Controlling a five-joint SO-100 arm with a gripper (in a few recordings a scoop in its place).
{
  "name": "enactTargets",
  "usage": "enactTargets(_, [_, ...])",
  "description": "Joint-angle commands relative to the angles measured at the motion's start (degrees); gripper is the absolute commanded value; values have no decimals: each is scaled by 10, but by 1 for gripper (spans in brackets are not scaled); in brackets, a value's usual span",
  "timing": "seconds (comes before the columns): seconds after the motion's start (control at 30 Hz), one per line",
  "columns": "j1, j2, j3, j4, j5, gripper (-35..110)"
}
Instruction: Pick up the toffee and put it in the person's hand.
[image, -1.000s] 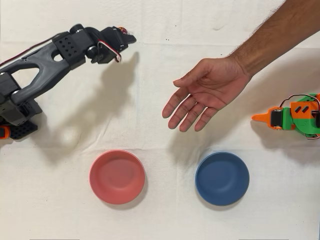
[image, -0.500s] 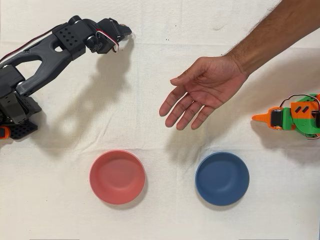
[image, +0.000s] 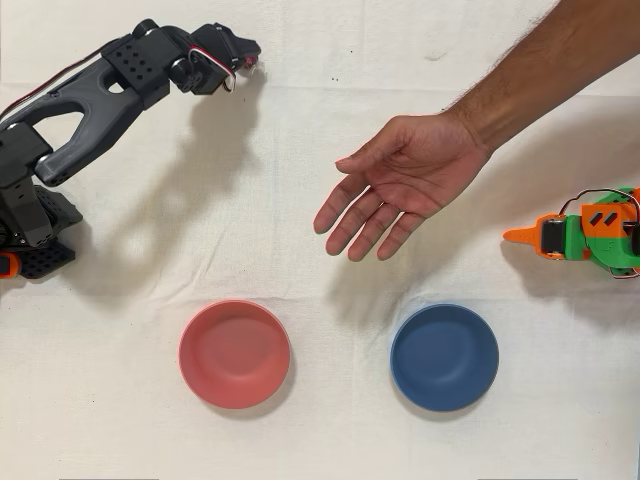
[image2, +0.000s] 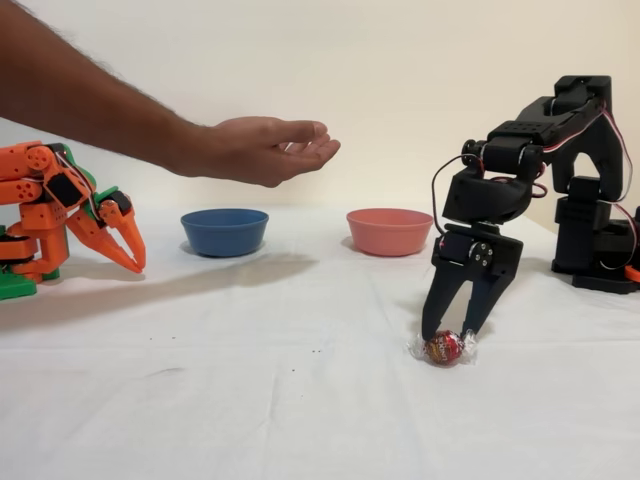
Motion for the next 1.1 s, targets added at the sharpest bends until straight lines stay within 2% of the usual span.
enactTargets(0.0, [-8, 9, -63, -1, 18, 27])
enactTargets(0.73, [-36, -40, -94, -8, 27, 27])
enactTargets(1.07, [-38, -54, -86, -1, 83, 23])
